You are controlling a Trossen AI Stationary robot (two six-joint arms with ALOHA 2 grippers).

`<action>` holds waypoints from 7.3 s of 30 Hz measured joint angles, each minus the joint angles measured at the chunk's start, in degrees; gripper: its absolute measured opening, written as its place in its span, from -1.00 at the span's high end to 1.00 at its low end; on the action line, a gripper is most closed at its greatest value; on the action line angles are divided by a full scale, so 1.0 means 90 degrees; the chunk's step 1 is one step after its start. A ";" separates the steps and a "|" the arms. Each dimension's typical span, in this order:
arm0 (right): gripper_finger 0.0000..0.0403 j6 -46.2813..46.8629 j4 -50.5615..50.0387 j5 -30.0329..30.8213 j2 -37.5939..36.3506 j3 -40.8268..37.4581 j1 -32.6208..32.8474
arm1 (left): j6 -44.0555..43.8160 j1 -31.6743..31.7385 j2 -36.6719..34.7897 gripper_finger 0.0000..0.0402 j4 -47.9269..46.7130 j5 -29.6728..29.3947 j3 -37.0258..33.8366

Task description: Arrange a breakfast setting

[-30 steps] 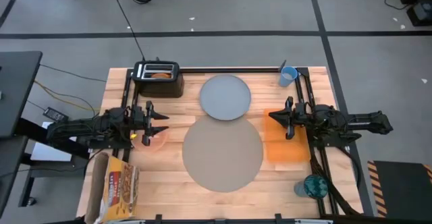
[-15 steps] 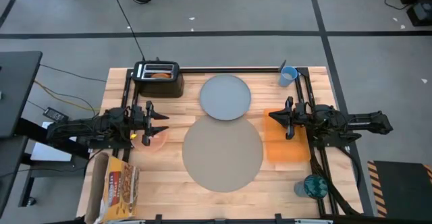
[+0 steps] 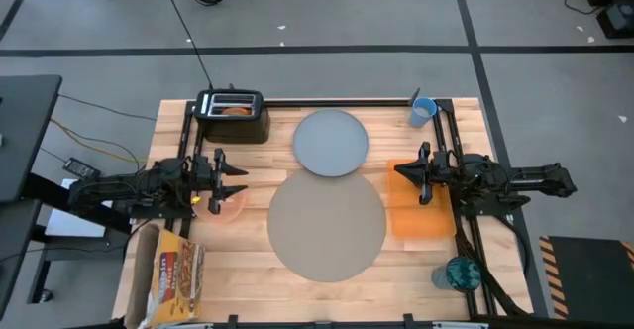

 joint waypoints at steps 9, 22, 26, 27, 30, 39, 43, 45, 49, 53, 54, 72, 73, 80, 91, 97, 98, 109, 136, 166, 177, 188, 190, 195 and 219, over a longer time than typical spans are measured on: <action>0.89 0.0002 0.0000 0.0002 0.0002 -0.0002 0.0000 | 0.0000 -0.0001 0.0002 0.02 -0.0002 -0.0001 -0.0001; 0.89 0.0001 0.0002 0.0000 0.0001 -0.0002 0.0000 | 0.0001 -0.0002 0.0000 0.02 0.0000 -0.0002 -0.0002; 0.89 0.0000 0.0000 0.0002 0.0000 0.0000 0.0000 | 0.0002 0.0000 0.0001 0.02 -0.0001 -0.0001 -0.0002; 0.89 0.0000 0.0002 0.0000 0.0000 0.0000 0.0000 | 0.0000 -0.0001 0.0000 0.02 0.0000 0.0000 -0.0002; 0.89 0.0000 0.0002 0.0001 0.0000 -0.0001 0.0000 | 0.0002 -0.0002 0.0001 0.02 -0.0001 -0.0001 -0.0001; 0.89 -0.1076 0.0037 0.0069 0.0001 -0.0002 -0.0011 | 0.0000 -0.0002 0.0001 0.02 -0.0001 -0.0002 0.0000; 0.89 -0.2751 0.0057 0.0160 0.0002 -0.0002 -0.0012 | -0.0002 0.0000 0.0000 0.02 0.0000 -0.0002 -0.0001; 0.89 -0.3507 0.0085 0.0160 0.0000 -0.0002 -0.0012 | 0.0003 0.0000 0.0000 0.02 -0.0002 -0.0002 -0.0001; 0.89 -0.4351 0.0152 0.0155 0.0000 -0.0001 -0.0012 | 0.0002 0.0000 0.0001 0.02 0.0000 -0.0002 -0.0002; 0.89 -0.4021 0.0259 0.0001 0.0002 -0.0002 -0.0012 | 0.0001 0.0000 0.0000 0.02 -0.0002 -0.0002 -0.0002; 0.89 -0.3752 0.0346 -0.0090 0.0000 -0.0002 -0.0012 | -0.0001 0.0000 0.0000 0.02 0.0000 -0.0002 -0.0001; 0.89 -0.0674 0.0010 0.0123 0.1507 0.0926 0.0236 | 0.0002 -0.0001 0.0002 0.02 0.0000 0.0000 -0.0002; 0.89 -0.0617 0.0054 0.0119 0.1596 0.0930 0.0254 | 0.0000 -0.0001 0.0002 0.02 0.0000 -0.0002 -0.0002; 0.89 0.0058 0.1219 -0.0182 0.1719 0.0931 0.0325 | 0.0003 -0.0002 0.0001 0.02 0.0002 -0.0002 0.0000; 0.89 0.0514 0.1814 -0.0561 0.1958 0.0949 0.0325 | -0.2595 -0.0068 0.0000 0.02 0.0732 -0.0074 -0.0002; 0.89 0.1499 0.1934 -0.0557 0.2077 0.0957 0.0325 | -0.4111 -0.0068 0.0000 0.02 0.0705 -0.0080 -0.0001; 0.89 0.1543 0.1962 -0.0554 0.2075 0.0957 0.0325 | -0.4184 -0.0068 0.0002 0.02 0.0715 -0.0131 -0.0001; 0.89 0.1417 0.2568 -0.0026 0.2140 0.0964 0.0244 | -0.3989 -0.0395 0.1392 0.20 0.0390 -0.1439 0.1712; 0.74 0.0323 -0.1346 0.0195 0.4156 0.3716 0.0469 | -0.7097 -0.1938 0.8170 0.61 -0.8146 -0.1295 0.7839; 0.18 -0.0464 -0.0504 -0.0309 0.6140 0.3710 0.0466 | -0.9769 -0.1889 0.9366 0.24 -0.6160 -0.1372 0.5305; 0.18 -0.1345 -0.0236 -0.0125 0.5303 0.3841 0.0491 | -0.9134 -0.1906 0.9681 0.91 -0.7039 -0.1193 0.6115; 0.18 -0.2084 -0.2770 0.0142 0.5111 0.4619 0.0429 | -0.3244 -0.2177 0.9837 0.92 -0.5934 -0.1787 0.8670; 0.18 -0.2165 -0.3198 0.0180 0.5113 0.4619 0.0423 | -0.1750 -0.2235 0.9988 0.92 -0.5206 -0.1726 0.8687; 0.18 -0.2123 -0.4446 0.0194 0.5005 0.4619 0.0434 | -0.0034 -0.2106 1.0711 0.89 -0.3940 -0.1396 0.8678; 0.18 -0.1792 -0.5879 0.0340 0.5340 0.5197 0.0678 | 0.3070 -0.1772 1.3396 0.87 -0.4344 -0.0835 1.0528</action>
